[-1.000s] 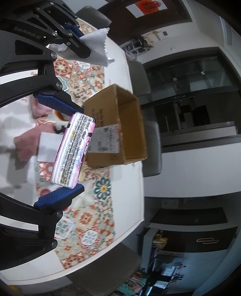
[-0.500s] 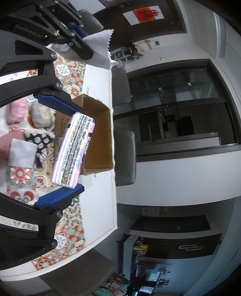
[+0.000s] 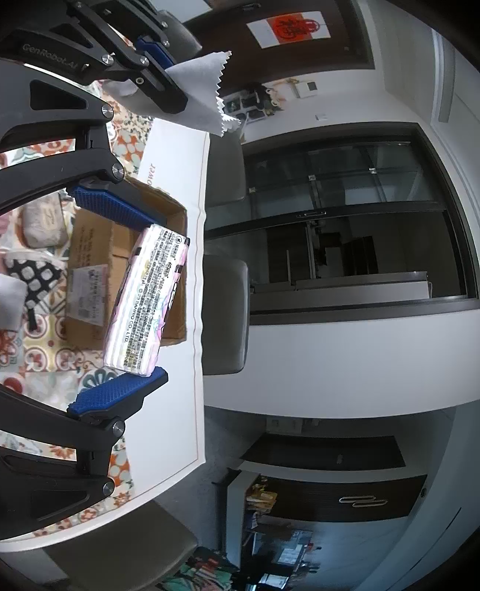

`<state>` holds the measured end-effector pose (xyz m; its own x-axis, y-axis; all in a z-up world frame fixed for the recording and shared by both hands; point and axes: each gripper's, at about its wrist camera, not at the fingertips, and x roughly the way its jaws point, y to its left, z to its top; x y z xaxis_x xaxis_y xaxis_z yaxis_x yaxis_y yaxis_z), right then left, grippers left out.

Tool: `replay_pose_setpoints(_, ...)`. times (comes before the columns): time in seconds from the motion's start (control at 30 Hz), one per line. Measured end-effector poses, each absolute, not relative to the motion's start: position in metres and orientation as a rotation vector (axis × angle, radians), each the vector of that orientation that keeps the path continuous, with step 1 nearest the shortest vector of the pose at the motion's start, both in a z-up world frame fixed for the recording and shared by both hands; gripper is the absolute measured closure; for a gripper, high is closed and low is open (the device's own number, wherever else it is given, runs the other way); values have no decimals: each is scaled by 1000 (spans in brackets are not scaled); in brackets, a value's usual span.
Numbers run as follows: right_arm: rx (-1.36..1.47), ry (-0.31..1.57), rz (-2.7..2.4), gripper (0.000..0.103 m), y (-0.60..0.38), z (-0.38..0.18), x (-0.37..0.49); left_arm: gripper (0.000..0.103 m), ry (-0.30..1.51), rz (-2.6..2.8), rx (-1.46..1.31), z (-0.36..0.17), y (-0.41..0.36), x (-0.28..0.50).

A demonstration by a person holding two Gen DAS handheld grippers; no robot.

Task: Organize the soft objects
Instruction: 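Lift white cloth with left tool while right tool carries bar over cardboard box, then open left tool dropping cloth into box while right tool releases bar inside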

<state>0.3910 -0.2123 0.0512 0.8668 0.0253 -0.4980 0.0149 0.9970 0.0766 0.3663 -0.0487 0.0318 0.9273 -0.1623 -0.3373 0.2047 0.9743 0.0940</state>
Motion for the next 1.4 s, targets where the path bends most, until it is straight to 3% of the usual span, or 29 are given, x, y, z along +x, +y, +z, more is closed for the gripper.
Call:
replay_pose_setpoints(0.43,50,591,35,27,-212,36,454,88,440,-220,88,13,-47,440)
replay_pose_setpoints(1.17,3,812,42,27,-212,-37,534,88,703,-273,101,-60,-61,528)
replay_pose_setpoints(1.23,2,829,47,27,-211,-42,536,85,718,-277,105,-65,-63,530)
replay_pose_setpoints(1.4,23,871,60,27,-213,-52,542,63,739,-282,106,-71,-61,533)
